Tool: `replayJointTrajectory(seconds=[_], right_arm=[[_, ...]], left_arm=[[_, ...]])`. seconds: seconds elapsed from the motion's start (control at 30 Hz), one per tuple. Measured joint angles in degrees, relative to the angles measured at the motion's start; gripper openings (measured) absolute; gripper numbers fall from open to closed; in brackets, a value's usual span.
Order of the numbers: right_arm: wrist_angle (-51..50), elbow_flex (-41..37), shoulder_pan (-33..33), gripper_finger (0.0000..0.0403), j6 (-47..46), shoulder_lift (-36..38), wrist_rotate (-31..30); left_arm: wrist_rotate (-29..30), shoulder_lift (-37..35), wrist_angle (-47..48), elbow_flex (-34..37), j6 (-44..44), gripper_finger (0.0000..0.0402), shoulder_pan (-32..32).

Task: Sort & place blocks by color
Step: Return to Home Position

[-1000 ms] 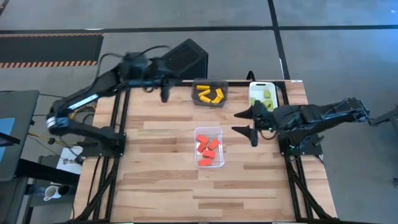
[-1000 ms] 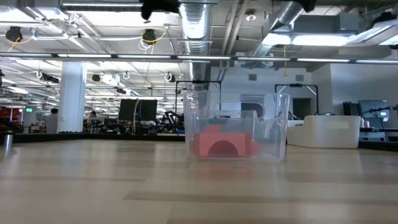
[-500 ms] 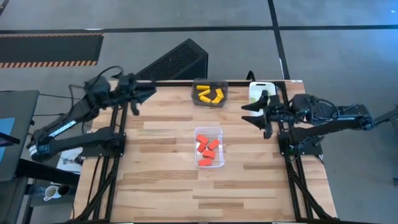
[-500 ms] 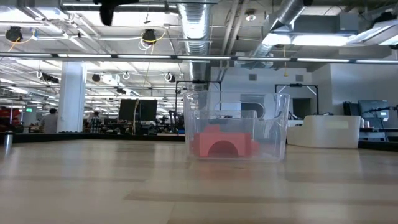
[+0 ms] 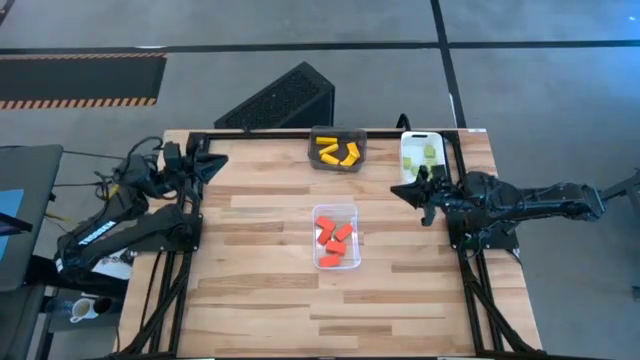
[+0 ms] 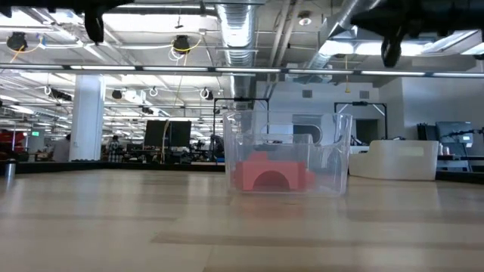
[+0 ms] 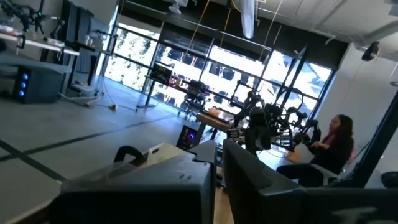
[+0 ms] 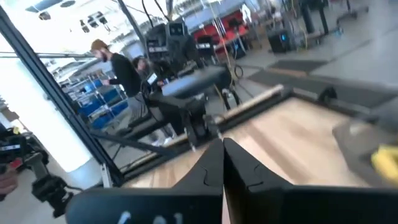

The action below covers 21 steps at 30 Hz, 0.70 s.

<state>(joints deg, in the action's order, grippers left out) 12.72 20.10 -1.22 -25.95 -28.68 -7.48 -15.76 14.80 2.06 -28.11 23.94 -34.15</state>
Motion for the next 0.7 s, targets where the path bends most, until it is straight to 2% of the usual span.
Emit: replayJointTrajectory(seconds=[0.13, 0.3, 0.47, 0.7], right_arm=[[0.37, -4.45, 0.80, 0.0011, -1.21, 0.48, -0.01], [10.98, -10.62, 0.96, 0.0008, -3.91, 0.69, 0.11], [16.38, -14.15, 0.93, 0.0004, -4.03, 0.71, 0.16], [16.65, -16.28, -2.24, 0.0003, -3.73, 0.71, 2.67]], left_arm=[[0.03, -3.06, 0.15, 4.34, 1.60, 0.0002, 0.00], [0.08, -4.67, -3.71, 9.15, 4.68, 0.0001, 0.73], [2.38, -4.32, -11.59, 13.98, 6.16, 0.0000, 2.79], [5.08, -1.64, -19.25, 18.77, 7.66, 0.0000, 7.34]])
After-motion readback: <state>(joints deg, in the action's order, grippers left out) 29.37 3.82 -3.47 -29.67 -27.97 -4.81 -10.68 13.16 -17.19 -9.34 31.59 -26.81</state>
